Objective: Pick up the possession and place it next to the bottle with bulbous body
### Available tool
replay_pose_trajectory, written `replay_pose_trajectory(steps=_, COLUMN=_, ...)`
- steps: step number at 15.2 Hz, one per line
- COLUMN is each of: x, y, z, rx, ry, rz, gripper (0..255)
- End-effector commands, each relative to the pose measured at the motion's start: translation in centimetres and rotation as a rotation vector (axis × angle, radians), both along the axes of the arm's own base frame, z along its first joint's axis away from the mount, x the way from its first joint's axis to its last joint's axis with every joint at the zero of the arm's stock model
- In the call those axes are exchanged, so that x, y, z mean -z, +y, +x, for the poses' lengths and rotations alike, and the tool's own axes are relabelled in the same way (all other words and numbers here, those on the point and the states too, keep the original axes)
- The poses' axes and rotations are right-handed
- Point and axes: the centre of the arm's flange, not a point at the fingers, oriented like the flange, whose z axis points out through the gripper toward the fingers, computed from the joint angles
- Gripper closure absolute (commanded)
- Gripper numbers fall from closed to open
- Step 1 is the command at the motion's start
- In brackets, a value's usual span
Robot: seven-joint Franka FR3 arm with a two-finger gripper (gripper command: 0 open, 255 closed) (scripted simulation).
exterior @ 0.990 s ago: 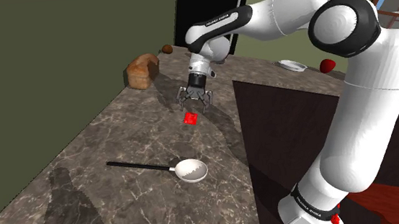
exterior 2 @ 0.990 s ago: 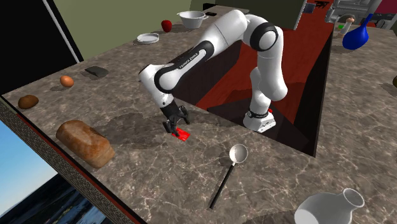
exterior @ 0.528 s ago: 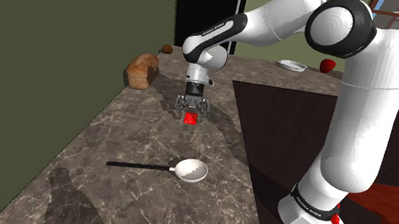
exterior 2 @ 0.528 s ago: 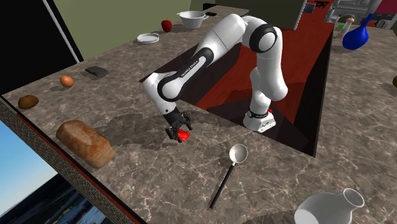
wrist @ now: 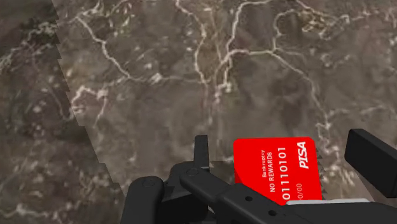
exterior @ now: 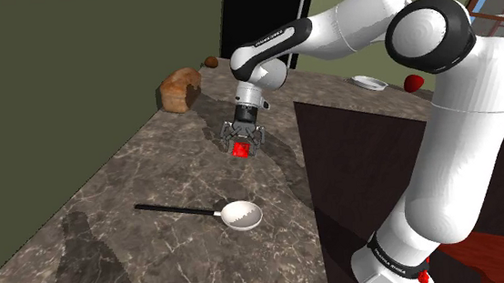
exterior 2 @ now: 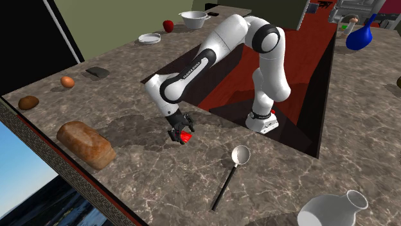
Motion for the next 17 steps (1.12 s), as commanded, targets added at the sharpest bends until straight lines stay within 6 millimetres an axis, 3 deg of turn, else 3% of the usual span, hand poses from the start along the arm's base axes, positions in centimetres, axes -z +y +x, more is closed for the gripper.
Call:
replay_pose_trajectory(steps=1, x=0.0, y=0.0, z=0.0, rx=0.0, ry=0.0, rz=0.0, gripper=255)
replay_pose_trajectory(steps=10, x=0.0, y=0.0, z=0.0, rx=0.0, ry=0.0, rz=0.0, gripper=255)
replay_pose_trajectory(steps=17, x=-3.7, y=0.0, z=0.0, rx=0.0, ry=0.0, rz=0.0, gripper=255)
